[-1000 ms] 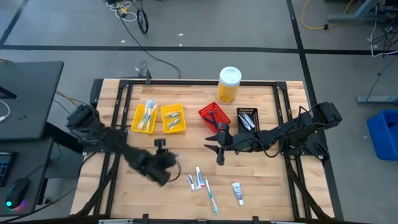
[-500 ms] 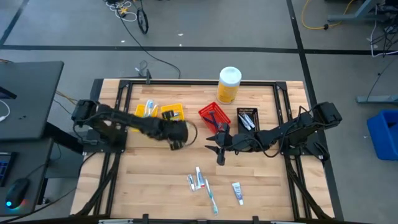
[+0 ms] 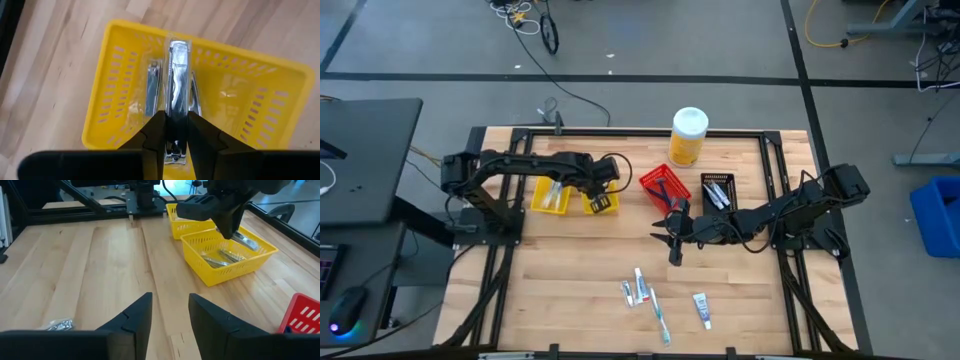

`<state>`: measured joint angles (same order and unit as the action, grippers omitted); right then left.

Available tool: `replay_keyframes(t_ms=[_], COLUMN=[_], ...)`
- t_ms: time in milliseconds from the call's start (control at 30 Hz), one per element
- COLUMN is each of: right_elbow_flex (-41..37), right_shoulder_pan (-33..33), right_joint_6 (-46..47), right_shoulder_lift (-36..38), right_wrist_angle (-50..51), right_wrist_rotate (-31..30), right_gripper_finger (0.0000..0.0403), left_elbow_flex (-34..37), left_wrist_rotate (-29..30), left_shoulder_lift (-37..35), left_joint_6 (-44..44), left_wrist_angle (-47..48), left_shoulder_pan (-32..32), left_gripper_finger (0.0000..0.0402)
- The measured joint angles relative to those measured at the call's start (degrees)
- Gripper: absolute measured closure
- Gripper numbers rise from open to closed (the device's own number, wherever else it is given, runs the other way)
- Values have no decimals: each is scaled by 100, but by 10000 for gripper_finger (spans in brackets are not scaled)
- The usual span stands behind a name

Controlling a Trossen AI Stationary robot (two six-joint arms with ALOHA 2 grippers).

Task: Pick & Place Travel size toiletries
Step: Put the silver nail cutter into the right yellow bin

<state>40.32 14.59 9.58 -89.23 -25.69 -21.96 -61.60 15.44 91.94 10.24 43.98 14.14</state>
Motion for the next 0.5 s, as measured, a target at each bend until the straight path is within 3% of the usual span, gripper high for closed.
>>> replay_keyframes(t_ms=[500], right_elbow_flex=[0], right_shoulder_pan=[0], right_joint_6=[67], right_shoulder_lift=[0], right_wrist_angle=[2], right_wrist_rotate=[0], right_gripper_finger=[284], left_elbow_flex=[691], left_wrist_rotate=[132], left_shoulder_lift=[-2], left_joint_6=[11], left_wrist_angle=[-750], left_shoulder_pan=[28], left_gripper_finger=[331])
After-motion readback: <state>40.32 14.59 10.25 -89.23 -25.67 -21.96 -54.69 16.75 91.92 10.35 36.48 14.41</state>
